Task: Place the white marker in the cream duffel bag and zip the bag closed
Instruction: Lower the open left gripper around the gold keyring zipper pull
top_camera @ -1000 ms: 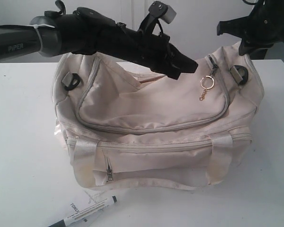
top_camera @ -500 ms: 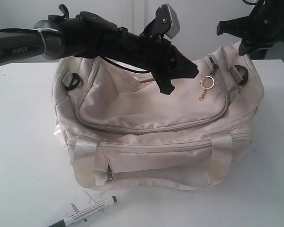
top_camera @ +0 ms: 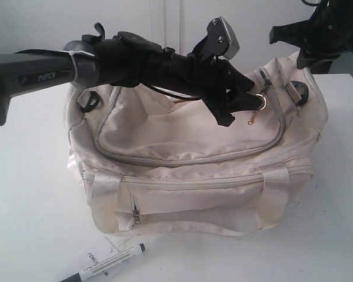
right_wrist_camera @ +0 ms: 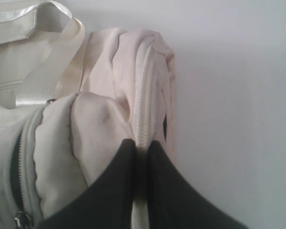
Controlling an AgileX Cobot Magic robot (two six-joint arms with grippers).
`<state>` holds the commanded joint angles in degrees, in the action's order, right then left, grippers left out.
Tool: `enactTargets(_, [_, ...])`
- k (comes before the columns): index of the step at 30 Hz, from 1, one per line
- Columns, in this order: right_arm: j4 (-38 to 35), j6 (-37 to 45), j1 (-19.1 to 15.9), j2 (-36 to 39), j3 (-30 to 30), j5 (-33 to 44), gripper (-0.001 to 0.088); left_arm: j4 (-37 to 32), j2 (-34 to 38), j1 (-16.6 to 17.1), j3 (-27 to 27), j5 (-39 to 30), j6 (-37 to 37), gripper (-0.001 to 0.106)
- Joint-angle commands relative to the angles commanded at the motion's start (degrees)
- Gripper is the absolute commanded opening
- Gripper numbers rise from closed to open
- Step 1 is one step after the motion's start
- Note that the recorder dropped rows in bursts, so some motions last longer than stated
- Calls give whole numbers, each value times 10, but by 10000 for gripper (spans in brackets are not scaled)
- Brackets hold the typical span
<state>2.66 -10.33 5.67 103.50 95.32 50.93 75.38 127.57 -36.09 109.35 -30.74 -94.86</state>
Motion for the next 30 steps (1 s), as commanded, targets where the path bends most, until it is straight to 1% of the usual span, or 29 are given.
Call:
enactTargets(6, [0,0,0,0,0,0,0,4,0,0,0,-6,2,544])
enactTargets(9, [0,0,0,0,0,0,0,4,0,0,0,-7,22,544])
enactTargets(16, [0,0,0,0,0,0,0,2,3,0,0,-10,40,544])
enactTargets(21, [0,0,0,0,0,0,0,-1,14,0,0,-42,49,544])
enactTargets(24, [0,0,0,0,0,0,0,-1,14,0,0,-47,49,542])
enactTargets(28, [0,0,0,0,0,0,0,-3,14,0,0,-47,49,506])
enactTargets(30, [0,0,0,0,0,0,0,-7,14,0,0,-47,54,456])
